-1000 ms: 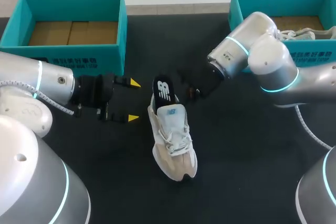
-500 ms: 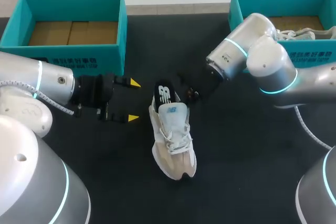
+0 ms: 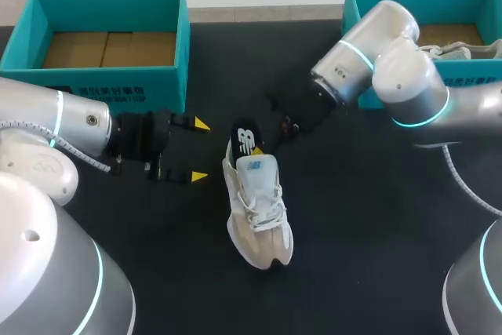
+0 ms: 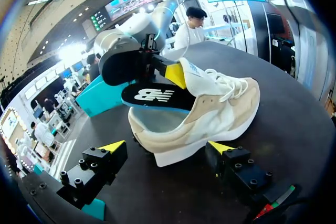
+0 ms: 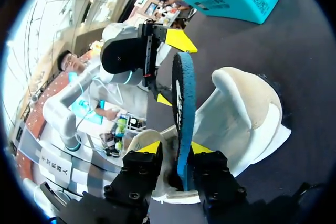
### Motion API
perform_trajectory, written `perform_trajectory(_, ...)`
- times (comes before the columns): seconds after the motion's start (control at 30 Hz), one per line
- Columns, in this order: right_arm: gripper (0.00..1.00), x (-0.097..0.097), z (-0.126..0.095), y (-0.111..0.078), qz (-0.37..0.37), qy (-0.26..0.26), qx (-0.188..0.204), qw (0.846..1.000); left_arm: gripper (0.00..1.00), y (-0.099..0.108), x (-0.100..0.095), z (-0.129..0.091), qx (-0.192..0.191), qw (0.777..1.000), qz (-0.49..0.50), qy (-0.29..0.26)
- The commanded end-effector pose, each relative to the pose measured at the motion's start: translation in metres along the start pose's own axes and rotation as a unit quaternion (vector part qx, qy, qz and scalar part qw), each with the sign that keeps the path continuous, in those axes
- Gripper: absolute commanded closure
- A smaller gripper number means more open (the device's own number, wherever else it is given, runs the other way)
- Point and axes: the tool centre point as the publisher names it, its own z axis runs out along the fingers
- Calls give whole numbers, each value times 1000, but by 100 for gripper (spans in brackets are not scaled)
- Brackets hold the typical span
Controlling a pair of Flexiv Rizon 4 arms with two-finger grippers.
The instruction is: Take the shoe out of the shoebox, open the shoe tongue, remove and reinsert the insole, then place the shoe into the shoebox
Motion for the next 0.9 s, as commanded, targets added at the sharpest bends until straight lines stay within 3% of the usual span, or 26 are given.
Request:
perform_trajectory(0.03, 78, -7, 0, 6, -2, 5, 12, 1000, 0, 0, 0, 0, -2, 1000, 0, 1)
perform_trajectory(0.17, 99, -10, 7, 3, 3, 19, 20, 1000, 0, 0, 0, 0, -2, 1000, 0, 1)
perform_trajectory(0.47, 100, -6, 34, -27, 42, 54, 28, 997, 0, 0, 0, 0, -2, 1000, 0, 1)
perform_trajectory(0.67, 100, -3, 31, -28, 44, 42, 21, 998, 0, 0, 0, 0, -2, 1000, 0, 1)
perform_trajectory(0.73, 94, -2, 26, -23, 39, 33, 19, 999, 0, 0, 0, 0, -2, 1000, 0, 1)
perform_trajectory(0.8, 78, -2, 22, -19, 34, 26, 20, 999, 0, 0, 0, 0, -2, 1000, 0, 1)
perform_trajectory(0.9, 70, 0, 18, -15, 28, 18, 20, 999, 0, 0, 0, 0, -2, 1000, 0, 1)
